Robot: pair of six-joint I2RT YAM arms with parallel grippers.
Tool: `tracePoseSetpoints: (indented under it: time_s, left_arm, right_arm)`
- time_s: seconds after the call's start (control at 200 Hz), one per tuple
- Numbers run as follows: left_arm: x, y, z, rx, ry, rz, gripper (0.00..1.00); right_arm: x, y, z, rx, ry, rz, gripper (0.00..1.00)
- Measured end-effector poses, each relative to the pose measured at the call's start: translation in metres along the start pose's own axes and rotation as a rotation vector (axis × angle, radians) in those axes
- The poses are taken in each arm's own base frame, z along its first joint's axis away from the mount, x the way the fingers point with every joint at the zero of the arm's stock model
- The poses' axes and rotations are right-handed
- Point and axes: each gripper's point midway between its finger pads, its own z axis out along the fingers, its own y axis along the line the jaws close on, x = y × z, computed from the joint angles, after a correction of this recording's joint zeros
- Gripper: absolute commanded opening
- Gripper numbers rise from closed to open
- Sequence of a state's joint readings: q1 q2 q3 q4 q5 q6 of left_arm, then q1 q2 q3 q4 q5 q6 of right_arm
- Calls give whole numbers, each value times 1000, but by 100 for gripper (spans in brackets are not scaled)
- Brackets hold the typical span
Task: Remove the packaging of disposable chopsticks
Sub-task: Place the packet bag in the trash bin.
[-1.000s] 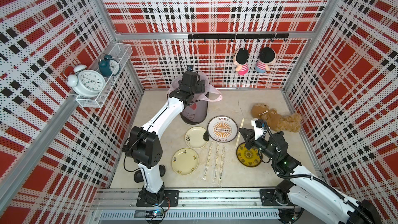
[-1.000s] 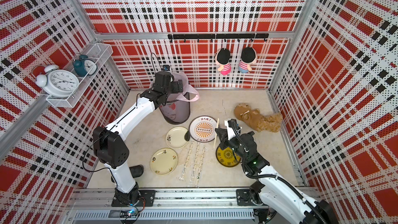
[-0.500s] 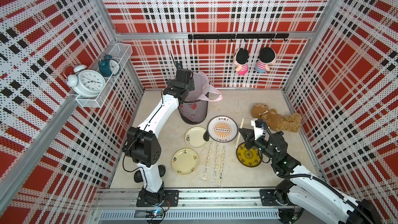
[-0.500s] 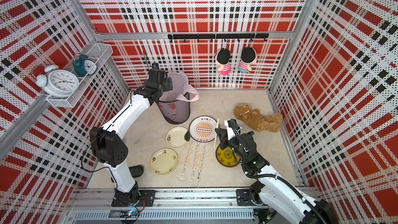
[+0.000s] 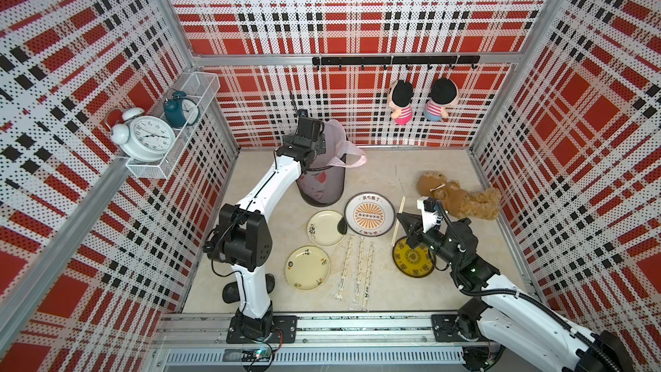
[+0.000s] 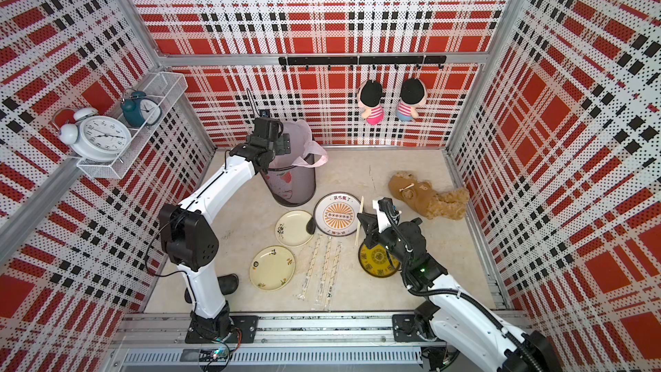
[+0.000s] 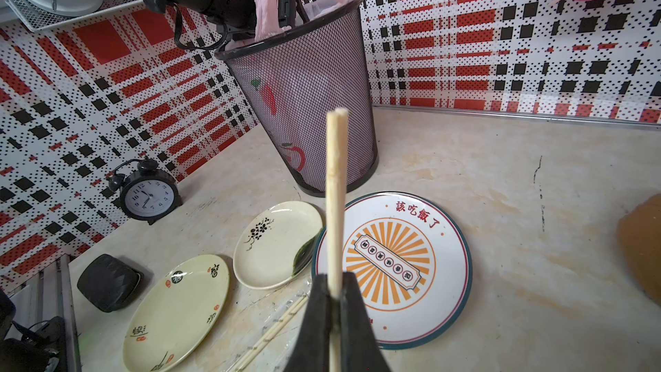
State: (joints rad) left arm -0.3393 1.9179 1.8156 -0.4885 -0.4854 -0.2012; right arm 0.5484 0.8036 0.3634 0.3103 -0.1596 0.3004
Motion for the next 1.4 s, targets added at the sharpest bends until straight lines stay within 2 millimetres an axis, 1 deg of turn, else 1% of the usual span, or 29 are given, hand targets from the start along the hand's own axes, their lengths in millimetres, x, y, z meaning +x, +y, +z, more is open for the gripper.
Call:
tracePoseSetpoints:
  time_s: [0.105, 0.225, 0.301, 0.411, 0.491, 0.571, 0.666, 0.767, 0.852, 0.962, 1.067, 1.142, 1.273, 1.403]
  left_arm:
    - [0, -2, -1, -3, 0, 5, 98]
    - [-8, -2, -6, -21, -23, 14, 98]
    - [-12, -5, -13, -28, -37, 29, 98]
    - [-19, -17, -26, -26, -65, 47, 98]
    - [-21, -21, -34, -21, -73, 47, 99]
    - [-24, -17, -38, -20, -76, 30, 99]
    - [-26, 3, -36, -46, -73, -6, 99]
    - [-23, 22, -30, -80, -58, -22, 99]
    - [-19, 30, -26, -97, -42, -25, 98]
    - [-12, 30, -24, -95, -22, -24, 98]
    - [-4, 27, -19, -69, -7, -20, 98]
    - [-5, 22, -17, -42, -15, -28, 98]
    - [-8, 23, -10, -33, -25, -39, 98]
    - [-9, 24, -9, -31, -28, -45, 98]
  right_arm:
    - [0, 0, 0, 1, 0, 0, 0]
    - [0, -1, 0, 4, -1, 0, 0]
    - [0, -1, 0, 5, -2, 0, 0]
    - [0, -1, 0, 5, -2, -1, 0]
    - [0, -1, 0, 6, -1, -1, 0]
    - [0, -1, 0, 7, -2, -2, 0]
    - [0, -1, 0, 7, -2, -4, 0]
    - [1, -2, 1, 8, 2, -4, 0]
    - [3, -2, 2, 10, 9, -3, 0]
    - [4, -2, 2, 10, 11, -4, 0]
    - [4, -3, 2, 10, 12, -5, 0]
    - [4, -3, 2, 10, 12, -6, 0]
    - [4, -3, 2, 11, 12, -6, 0]
    - [4, -3, 2, 11, 12, -7, 0]
